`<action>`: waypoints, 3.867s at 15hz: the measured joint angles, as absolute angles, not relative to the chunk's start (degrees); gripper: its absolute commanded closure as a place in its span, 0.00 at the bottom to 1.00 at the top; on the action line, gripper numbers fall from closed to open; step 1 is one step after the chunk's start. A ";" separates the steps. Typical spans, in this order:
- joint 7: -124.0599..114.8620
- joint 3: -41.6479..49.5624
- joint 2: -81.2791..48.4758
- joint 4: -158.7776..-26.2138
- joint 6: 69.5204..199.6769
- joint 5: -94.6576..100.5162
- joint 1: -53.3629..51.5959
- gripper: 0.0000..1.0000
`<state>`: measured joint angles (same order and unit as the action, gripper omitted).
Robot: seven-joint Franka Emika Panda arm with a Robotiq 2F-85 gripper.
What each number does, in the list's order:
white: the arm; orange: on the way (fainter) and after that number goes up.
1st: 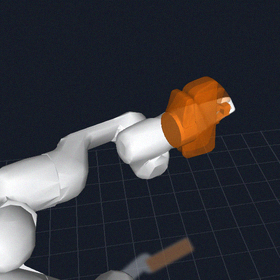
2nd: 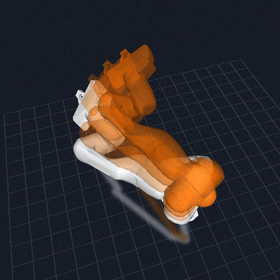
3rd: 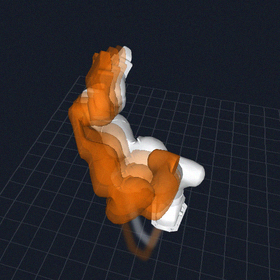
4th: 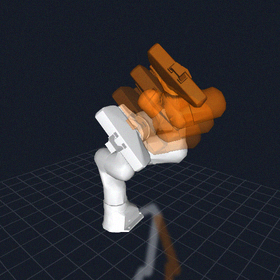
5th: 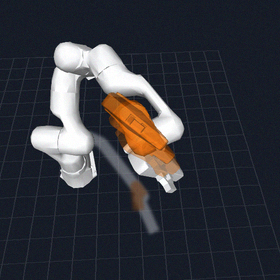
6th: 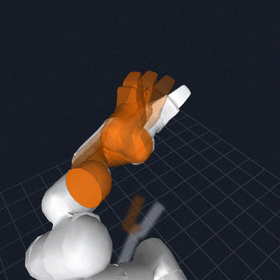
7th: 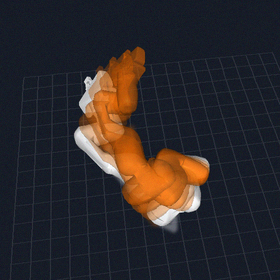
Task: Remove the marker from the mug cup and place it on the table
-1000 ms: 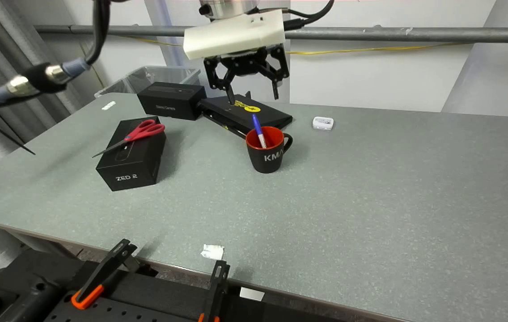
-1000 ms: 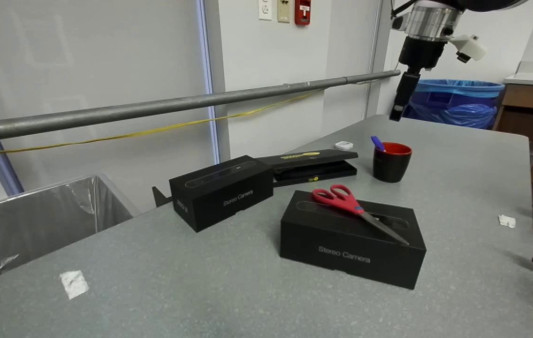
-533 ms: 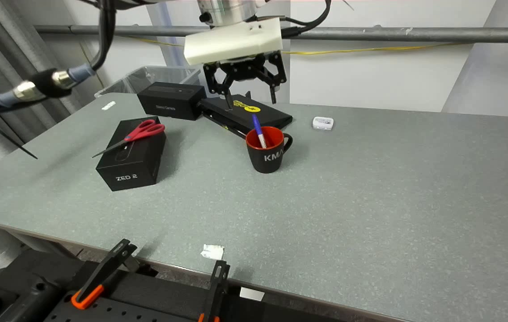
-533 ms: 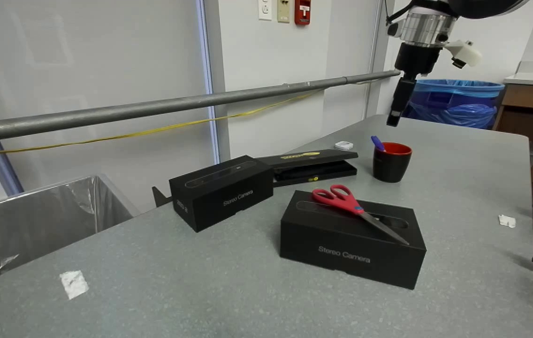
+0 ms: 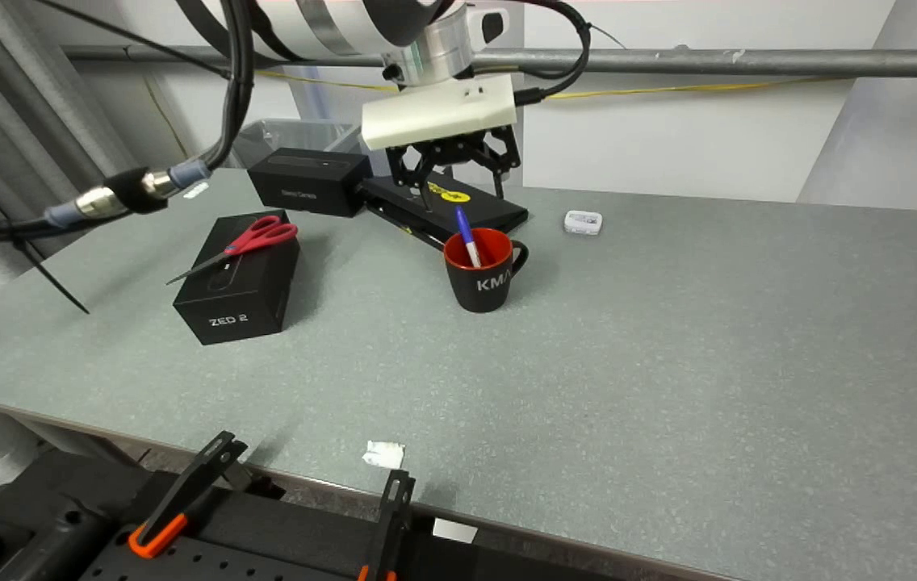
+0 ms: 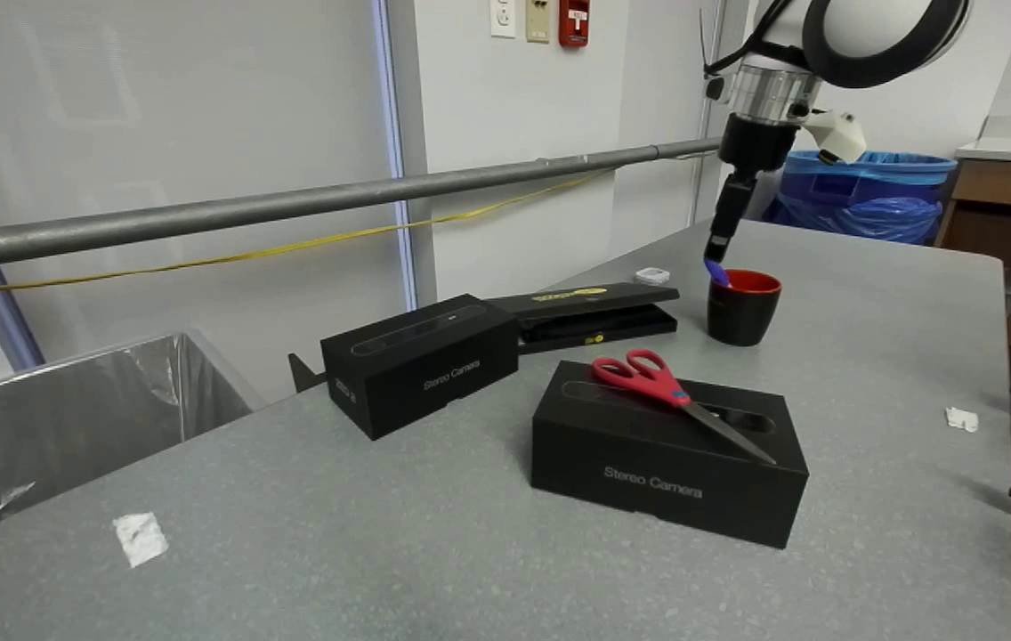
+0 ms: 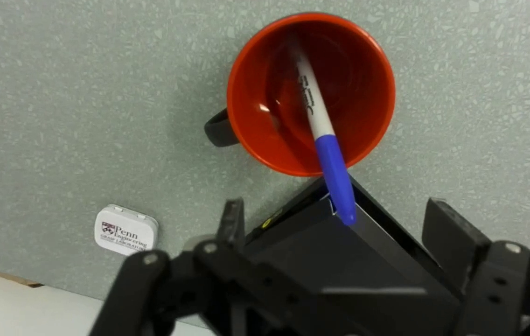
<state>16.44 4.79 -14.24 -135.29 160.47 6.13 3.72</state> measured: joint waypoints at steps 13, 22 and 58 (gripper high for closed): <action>18.27 1.23 -16.76 -133.84 160.53 5.61 6.66 0.00; 19.47 0.20 -18.41 -133.65 160.53 4.91 8.16 0.51; 20.70 -2.77 -17.79 -138.32 149.02 2.66 -0.18 0.96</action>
